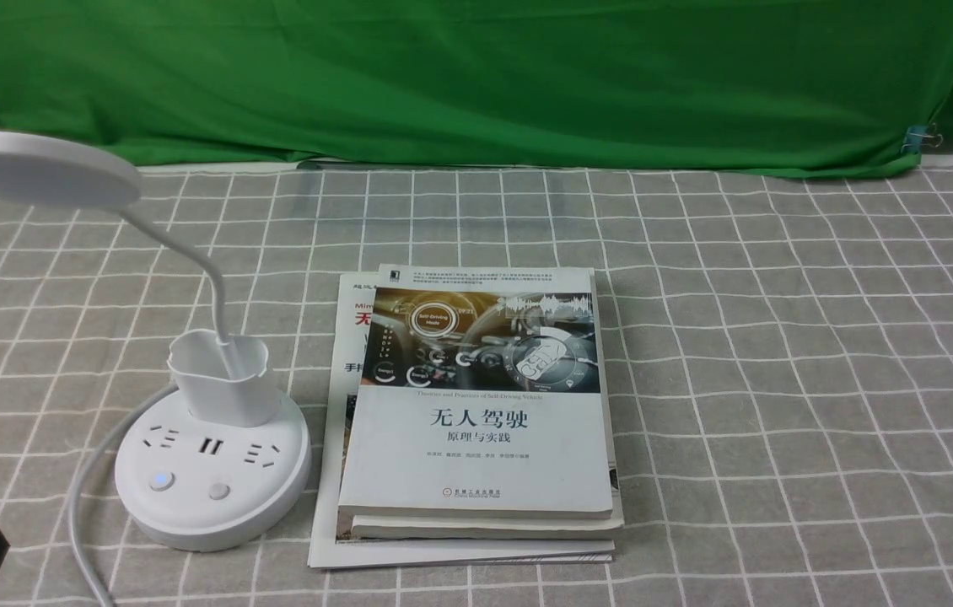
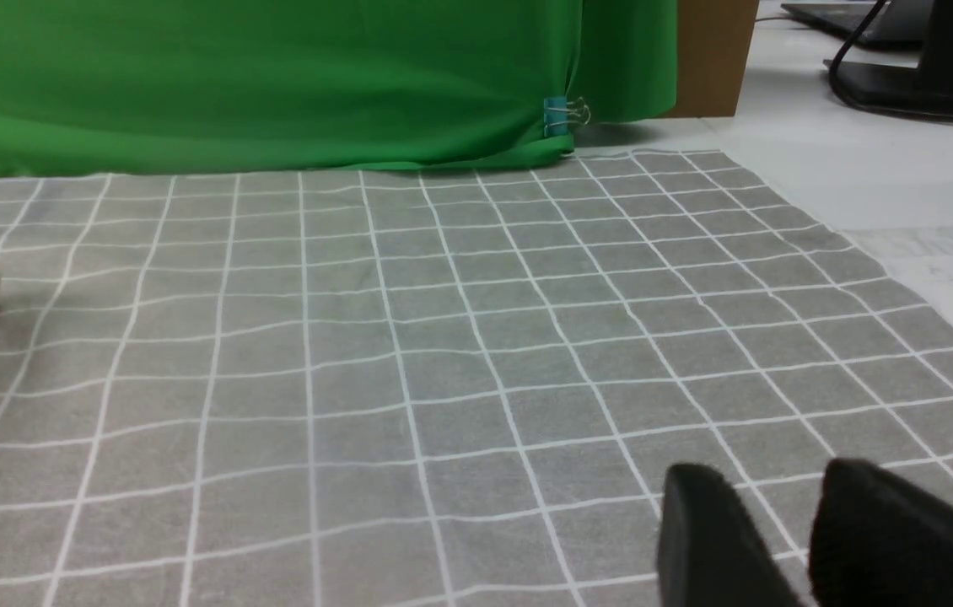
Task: Turn on the desk lamp on the grey coffee tablecloth with your hand.
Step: 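Press the power button on the lamp base to turn the lamp on with the left gripper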
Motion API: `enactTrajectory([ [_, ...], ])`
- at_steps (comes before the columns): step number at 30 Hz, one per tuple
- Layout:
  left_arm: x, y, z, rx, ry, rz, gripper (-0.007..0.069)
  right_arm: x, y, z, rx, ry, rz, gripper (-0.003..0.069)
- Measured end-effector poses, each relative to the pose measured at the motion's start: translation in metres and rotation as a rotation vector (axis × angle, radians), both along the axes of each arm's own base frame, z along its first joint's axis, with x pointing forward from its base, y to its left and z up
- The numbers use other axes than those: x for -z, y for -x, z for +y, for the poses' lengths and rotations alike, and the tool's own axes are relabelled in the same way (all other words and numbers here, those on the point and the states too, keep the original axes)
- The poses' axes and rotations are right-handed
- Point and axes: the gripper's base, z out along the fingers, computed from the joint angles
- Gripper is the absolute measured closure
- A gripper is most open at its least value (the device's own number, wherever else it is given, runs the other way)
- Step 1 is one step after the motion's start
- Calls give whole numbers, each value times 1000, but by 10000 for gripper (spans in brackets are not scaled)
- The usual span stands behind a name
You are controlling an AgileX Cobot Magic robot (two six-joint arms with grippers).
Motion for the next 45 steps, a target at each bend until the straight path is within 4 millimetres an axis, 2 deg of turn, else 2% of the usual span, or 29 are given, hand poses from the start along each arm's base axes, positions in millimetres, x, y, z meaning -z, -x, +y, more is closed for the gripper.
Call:
enactTrajectory([
  [8, -16, 0, -1, 15, 18, -176, 606, 0, 0, 0, 0, 1, 0, 414],
  [18, -19, 0, -2, 18, 6, -208, 606, 0, 0, 0, 0, 1, 0, 414],
  [22, -28, 1, -2, 26, 20, -312, 606, 0, 0, 0, 0, 1, 0, 414],
  [25, -35, 3, -2, 23, 20, -308, 606, 0, 0, 0, 0, 0, 0, 414],
  [26, -36, 3, -2, 22, 18, -297, 606, 0, 0, 0, 0, 0, 0, 414],
  [30, -81, 7, 1, 4, -13, -237, 606, 0, 0, 0, 0, 0, 0, 414],
  [32, -101, 3, 1, -5, -21, -156, 606, 0, 0, 0, 0, 0, 0, 414],
  [34, -109, -5, 1, -11, -23, -26, 606, 0, 0, 0, 0, 0, 0, 414],
  [38, -99, -28, -2, -16, -52, 224, 606, 0, 0, 0, 0, -1, 0, 414],
  [41, -92, -46, -5, -11, -69, 302, 606, 0, 0, 0, 0, 0, 0, 414],
  [45, -85, -62, -11, 2, 25, 366, 606, 0, 0, 0, 0, 0, 0, 414],
])
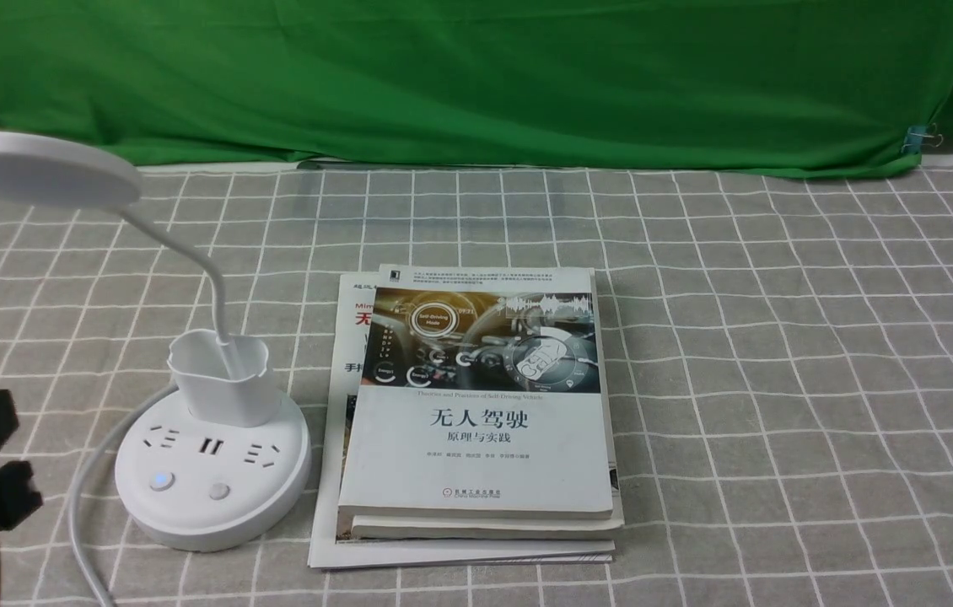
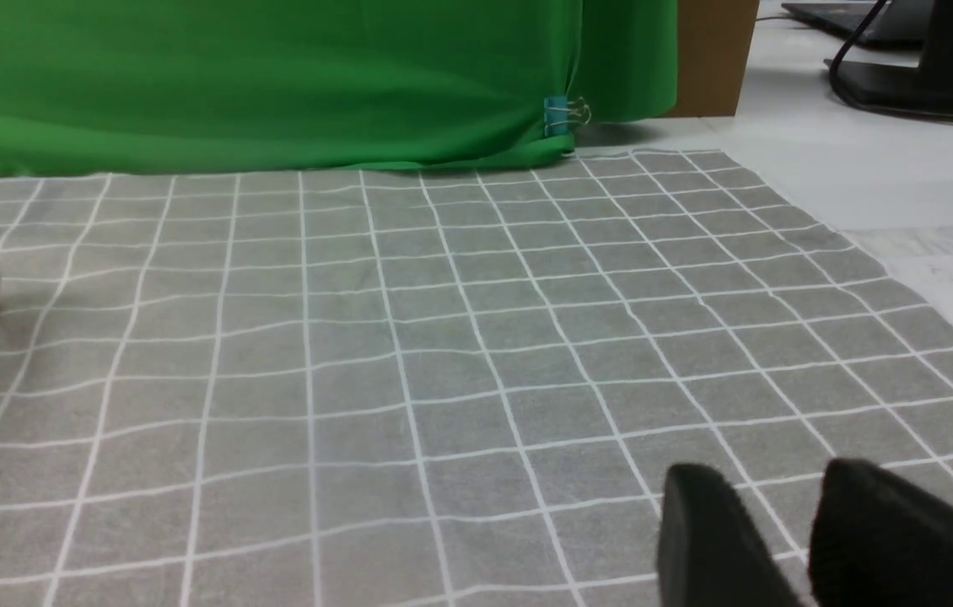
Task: Turn on the desk lamp on the grey coffee tablecloth with your hand.
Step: 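Press the power button on the lamp base to turn the lamp on with the left gripper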
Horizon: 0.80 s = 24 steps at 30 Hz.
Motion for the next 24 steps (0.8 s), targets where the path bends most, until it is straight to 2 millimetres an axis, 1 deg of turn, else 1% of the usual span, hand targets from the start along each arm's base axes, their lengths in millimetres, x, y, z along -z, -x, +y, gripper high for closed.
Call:
enactTrajectory([
  [2, 8, -11, -5, 6, 47, 73, 606, 0, 0, 0, 0, 0, 0, 414],
  [3, 10, -13, -5, 7, 50, 87, 606, 0, 0, 0, 0, 0, 0, 414],
  [6, 25, -31, -10, 34, 25, 232, 606, 0, 0, 0, 0, 0, 0, 414],
  [7, 24, -32, -10, 37, 23, 240, 606, 0, 0, 0, 0, 0, 0, 414],
  [8, 29, -42, -13, 63, 0, 326, 606, 0, 0, 0, 0, 0, 0, 414],
  [11, 36, -61, -18, 105, -31, 459, 606, 0, 0, 0, 0, 0, 0, 414],
  [12, 37, -64, -18, 110, -36, 472, 606, 0, 0, 0, 0, 0, 0, 414],
  [13, 38, -76, -20, 123, -48, 510, 606, 0, 0, 0, 0, 0, 0, 414],
  [14, 40, -78, -21, 125, -50, 523, 606, 0, 0, 0, 0, 0, 0, 414],
  [15, 43, -88, -22, 127, -58, 552, 606, 0, 0, 0, 0, 0, 0, 414],
  [18, 50, -103, -24, 130, -65, 594, 606, 0, 0, 0, 0, 0, 0, 414],
  [21, 54, -109, -31, 163, -99, 610, 605, 0, 0, 0, 0, 0, 0, 414],
  [24, 59, -111, -46, 202, -163, 604, 604, 0, 0, 0, 0, 0, 0, 414],
])
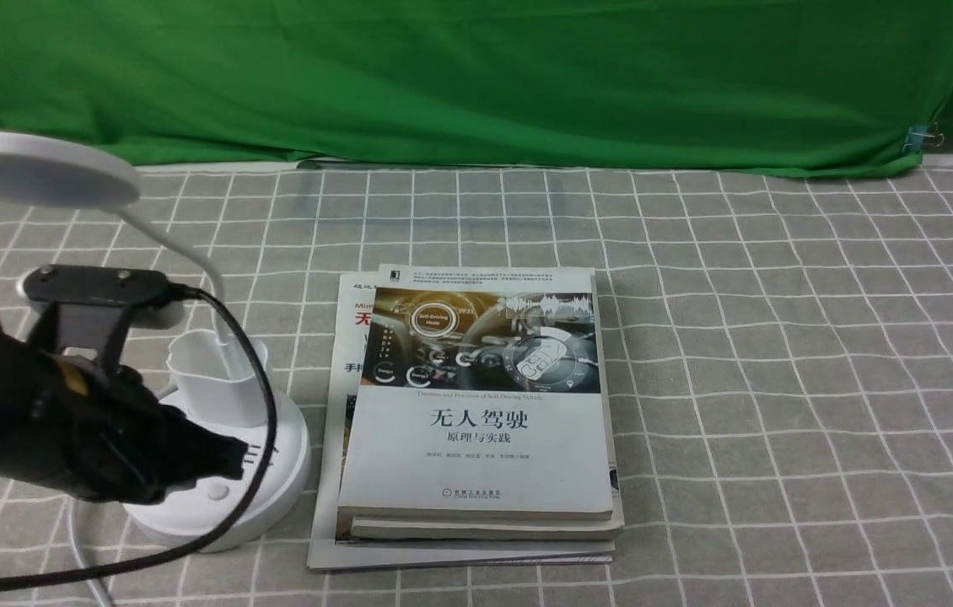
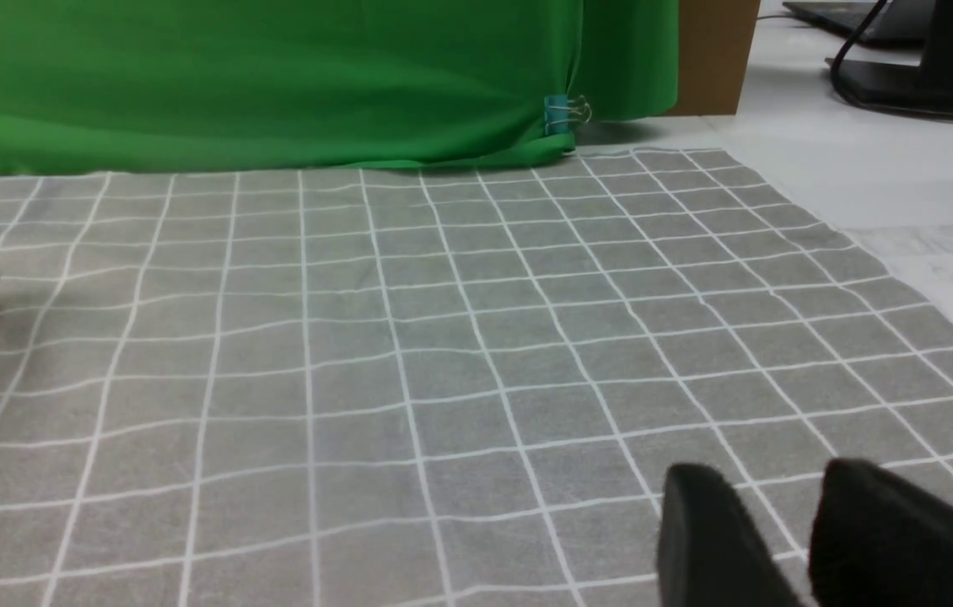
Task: Turn on the desk lamp on the grey coffee tablecloth with your hand.
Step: 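Press the power button on the lamp base to turn the lamp on with the left gripper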
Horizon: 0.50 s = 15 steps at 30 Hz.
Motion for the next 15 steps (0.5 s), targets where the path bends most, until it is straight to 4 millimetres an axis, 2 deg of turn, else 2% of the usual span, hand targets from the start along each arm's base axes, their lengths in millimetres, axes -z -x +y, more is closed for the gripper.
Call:
enactTrajectory([
  [3, 4, -3, -8, 15, -62, -8, 604, 0, 0, 0, 0, 0, 0, 414],
  [15, 27, -18, -13, 22, -100, 29, 604, 0, 0, 0, 0, 0, 0, 414],
])
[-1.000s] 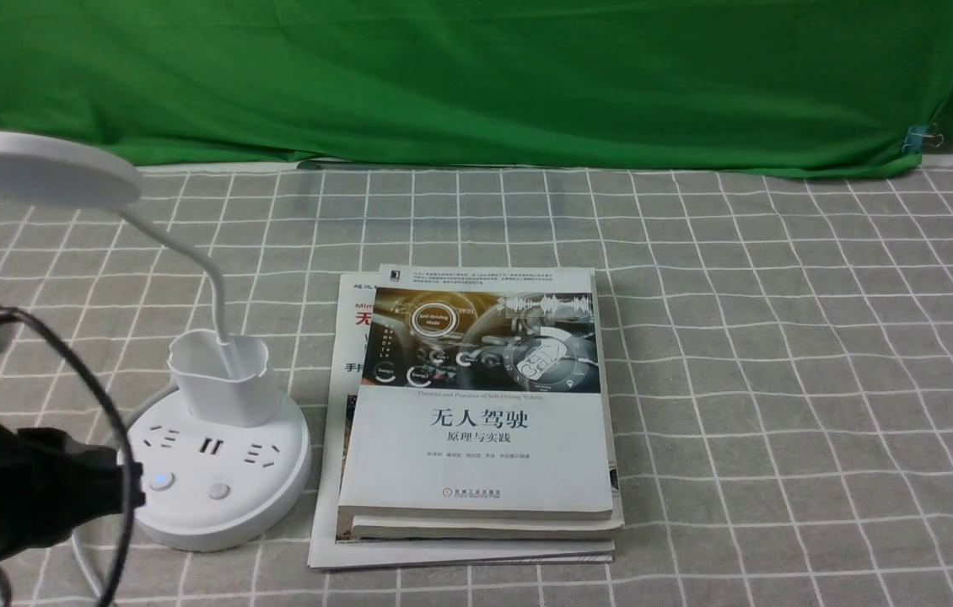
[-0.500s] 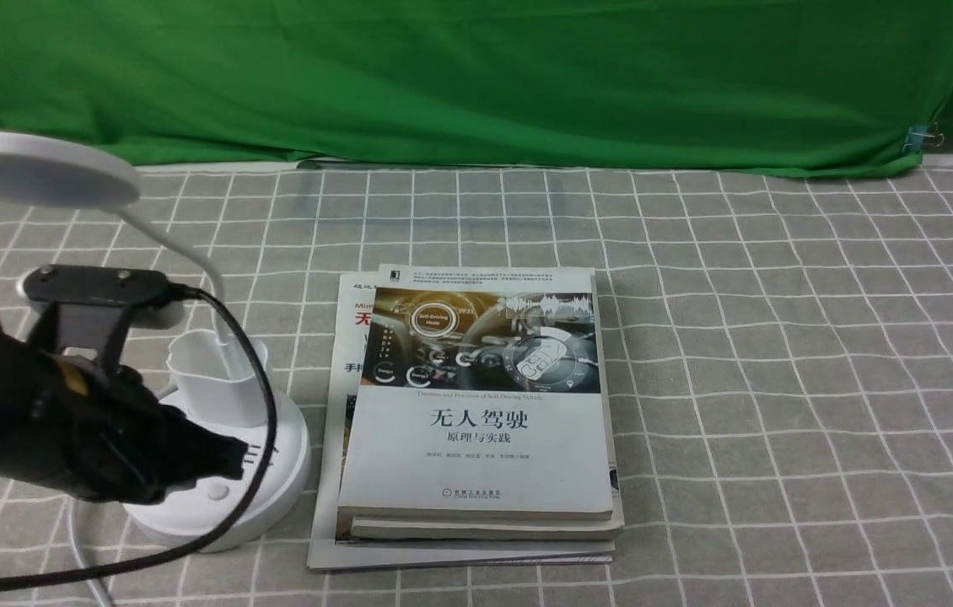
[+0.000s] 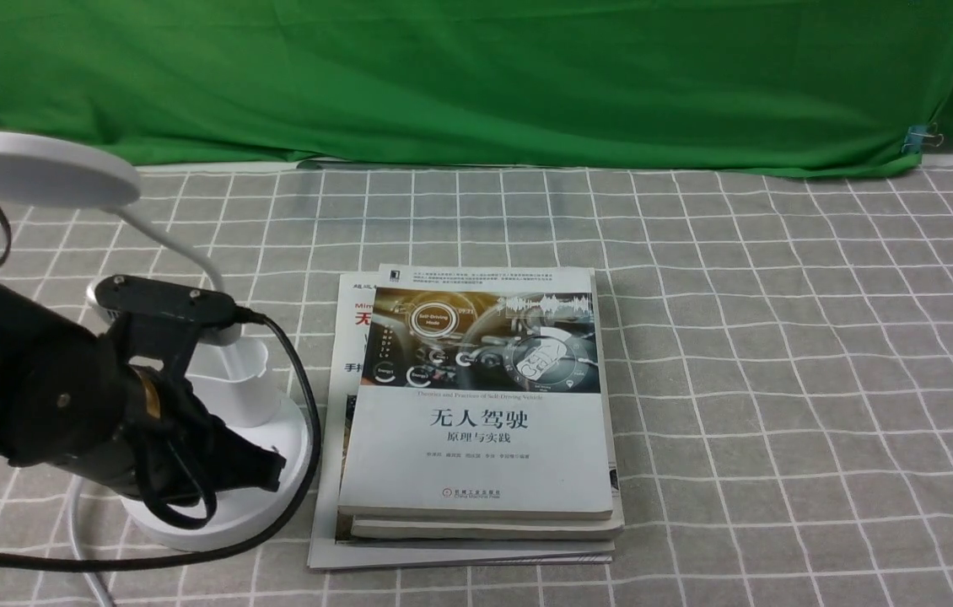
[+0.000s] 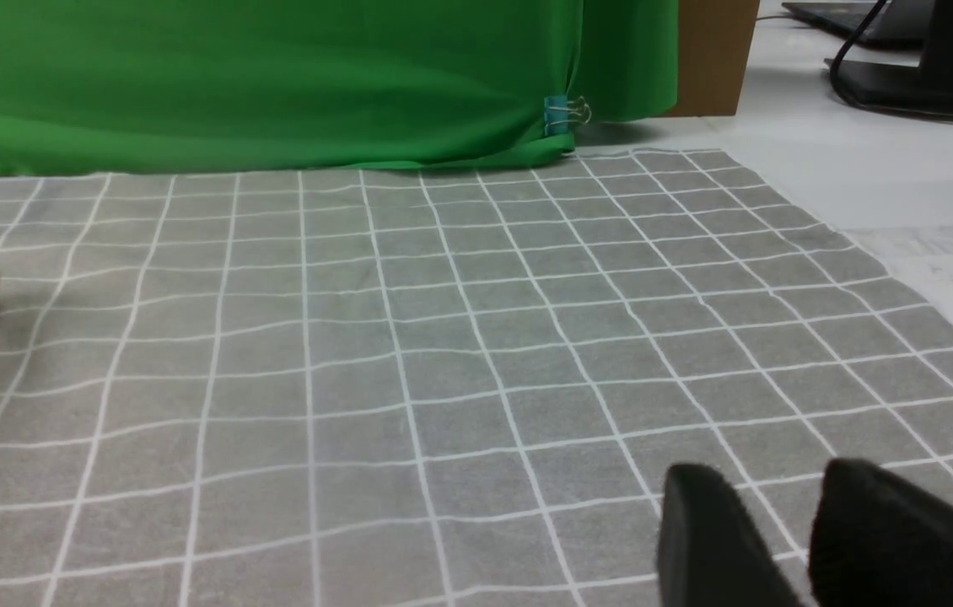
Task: Turn on the desk lamp on the grey coffee tablecloth with your hand.
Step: 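Press the power button on the lamp base to turn the lamp on with the left gripper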
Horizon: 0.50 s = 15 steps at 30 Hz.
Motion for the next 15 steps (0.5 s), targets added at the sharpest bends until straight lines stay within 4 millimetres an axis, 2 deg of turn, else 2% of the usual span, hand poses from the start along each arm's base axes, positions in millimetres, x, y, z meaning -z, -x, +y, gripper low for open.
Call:
enactTrajectory([
  [15, 14, -8, -3, 12, -12, 27, 604, 0, 0, 0, 0, -1, 0, 414],
])
